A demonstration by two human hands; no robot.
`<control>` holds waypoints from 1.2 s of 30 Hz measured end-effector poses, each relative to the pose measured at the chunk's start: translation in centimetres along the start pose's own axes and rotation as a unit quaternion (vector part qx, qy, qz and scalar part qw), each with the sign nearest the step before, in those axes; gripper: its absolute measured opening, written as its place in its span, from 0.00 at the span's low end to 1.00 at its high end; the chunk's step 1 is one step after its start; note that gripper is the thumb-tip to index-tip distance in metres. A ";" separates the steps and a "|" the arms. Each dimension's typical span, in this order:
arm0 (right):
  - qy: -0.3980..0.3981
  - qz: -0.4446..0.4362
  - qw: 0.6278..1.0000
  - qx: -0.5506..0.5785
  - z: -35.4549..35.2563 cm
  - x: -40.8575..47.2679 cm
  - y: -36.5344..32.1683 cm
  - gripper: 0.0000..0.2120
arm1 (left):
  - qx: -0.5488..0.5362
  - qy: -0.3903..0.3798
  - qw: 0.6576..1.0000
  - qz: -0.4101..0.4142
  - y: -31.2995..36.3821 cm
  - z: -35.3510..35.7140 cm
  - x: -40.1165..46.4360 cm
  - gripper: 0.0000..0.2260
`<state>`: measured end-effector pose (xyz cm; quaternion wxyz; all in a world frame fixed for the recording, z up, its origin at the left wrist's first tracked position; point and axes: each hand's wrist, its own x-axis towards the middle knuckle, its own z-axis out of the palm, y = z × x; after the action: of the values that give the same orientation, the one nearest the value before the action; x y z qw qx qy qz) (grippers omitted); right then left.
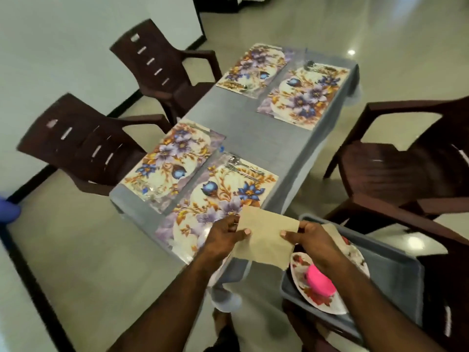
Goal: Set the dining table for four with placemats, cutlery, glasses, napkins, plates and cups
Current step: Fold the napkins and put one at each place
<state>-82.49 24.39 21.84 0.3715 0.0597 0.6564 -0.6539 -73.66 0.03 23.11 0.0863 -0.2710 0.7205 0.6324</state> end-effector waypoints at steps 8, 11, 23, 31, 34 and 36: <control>0.048 -0.125 0.959 -0.251 14.6 4.0 -3.3 0.06 | 0.131 0.106 0.985 0.032 -3.0 -15.1 2.5 0.07; 0.109 -0.175 0.939 -0.273 18.4 4.5 -4.8 0.09 | 0.084 0.099 0.989 0.066 -1.3 -19.0 4.0 0.09; 0.114 -0.062 0.966 -0.223 18.9 7.1 -0.6 0.20 | 0.282 -0.059 0.956 0.064 -4.6 -21.1 5.8 0.26; 0.142 0.135 0.976 -0.099 18.9 11.5 1.3 0.11 | 0.390 -0.033 0.920 0.001 -5.2 -19.3 6.3 0.26; 0.162 0.056 0.918 -0.357 18.3 13.5 0.5 0.16 | 0.460 0.000 0.886 0.054 -4.6 -19.6 8.1 0.25; 0.145 0.002 0.897 -0.417 18.7 14.6 -0.2 0.16 | 0.533 -0.009 0.843 0.077 -4.6 -19.4 9.2 0.26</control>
<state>-85.39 1.52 16.18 0.2642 -0.0048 0.9156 -0.3032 -74.84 -21.42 18.41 0.1751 -0.1215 0.9642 0.1579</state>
